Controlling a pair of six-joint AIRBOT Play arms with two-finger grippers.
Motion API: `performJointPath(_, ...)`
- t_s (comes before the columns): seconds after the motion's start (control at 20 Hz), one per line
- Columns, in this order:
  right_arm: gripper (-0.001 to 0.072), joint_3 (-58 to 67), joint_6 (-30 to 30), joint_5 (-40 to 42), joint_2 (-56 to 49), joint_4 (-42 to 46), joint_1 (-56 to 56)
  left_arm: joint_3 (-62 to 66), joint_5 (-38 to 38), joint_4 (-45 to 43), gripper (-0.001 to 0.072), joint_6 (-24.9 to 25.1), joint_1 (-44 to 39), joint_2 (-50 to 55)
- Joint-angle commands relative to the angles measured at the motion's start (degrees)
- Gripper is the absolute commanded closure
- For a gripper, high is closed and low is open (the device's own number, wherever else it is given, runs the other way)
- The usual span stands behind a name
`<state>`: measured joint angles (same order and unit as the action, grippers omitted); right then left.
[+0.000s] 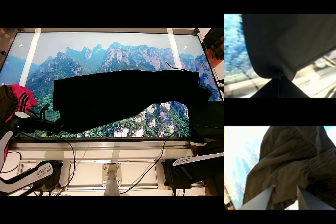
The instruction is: Fold the clothes and pants, and hang the long-sleeved shirts on hangers.
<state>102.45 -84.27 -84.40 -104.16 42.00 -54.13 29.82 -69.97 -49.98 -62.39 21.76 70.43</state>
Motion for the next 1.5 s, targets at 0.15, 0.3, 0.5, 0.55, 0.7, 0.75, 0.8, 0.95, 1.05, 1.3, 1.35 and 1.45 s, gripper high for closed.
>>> performJointPath(0.15,0.0442,-0.17,-0.37,-6.27,-0.02,10.16,-2.45,0.09,0.66,-7.52,0.0703,-1.03,0.13,-7.72)
performJointPath(0.3,0.0364,-3.3,-1.38,-9.27,-0.02,14.19,-2.6,0.09,3.87,-9.9,0.0702,-1.99,0.13,-10.21)
performJointPath(0.5,0.0328,-8.66,-0.87,-9.11,-0.09,14.14,-2.6,0.07,3.87,-9.4,0.0702,-1.95,0.07,-10.19)
performJointPath(0.55,0.0329,-9.66,-0.59,-8.55,-0.13,14.12,-2.6,0.07,3.85,-9.4,0.0702,-1.95,0.07,-10.19)
performJointPath(0.7,0.0329,-10.6,0.02,-6.84,-0.28,11.89,-2.49,0.07,3.85,-9.4,0.0702,-1.97,0.07,-10.19)
performJointPath(0.75,0.033,-10.6,0.02,-6.47,-0.31,10.91,-2.19,0.07,3.85,-9.4,0.0702,-1.97,0.07,-10.19)
performJointPath(0.8,0.033,-10.6,0.13,-5.97,-0.33,10.73,-1.84,0.07,3.87,-9.4,0.0702,-1.95,0.07,-10.19)
performJointPath(0.95,0.033,-10.6,1.4,-5.68,-1.18,10.99,0.31,0.07,3.96,-9.4,0.0702,-1.97,0.07,-10.19)
performJointPath(1.05,0.0329,-10.6,2.21,-5.2,-1.81,13.66,2.21,0.07,3.96,-9.4,0.0701,-1.97,0.07,-10.19)
performJointPath(1.3,0.0527,-10.54,3.02,-5.22,-1.92,13.97,4.17,0.07,4.35,-9.4,0.0701,-1.95,0.07,-10.19)
performJointPath(1.35,0.0693,-10.47,3.04,-6.03,-1.84,13.92,3.98,0.07,4.83,-9.38,0.0701,-1.95,0.07,-10.19)
performJointPath(1.45,0.0693,-10.47,3.93,-6.93,-1.16,11.96,2.99,0.09,6.14,-8.35,0.0701,-1.95,0.07,-10.19)
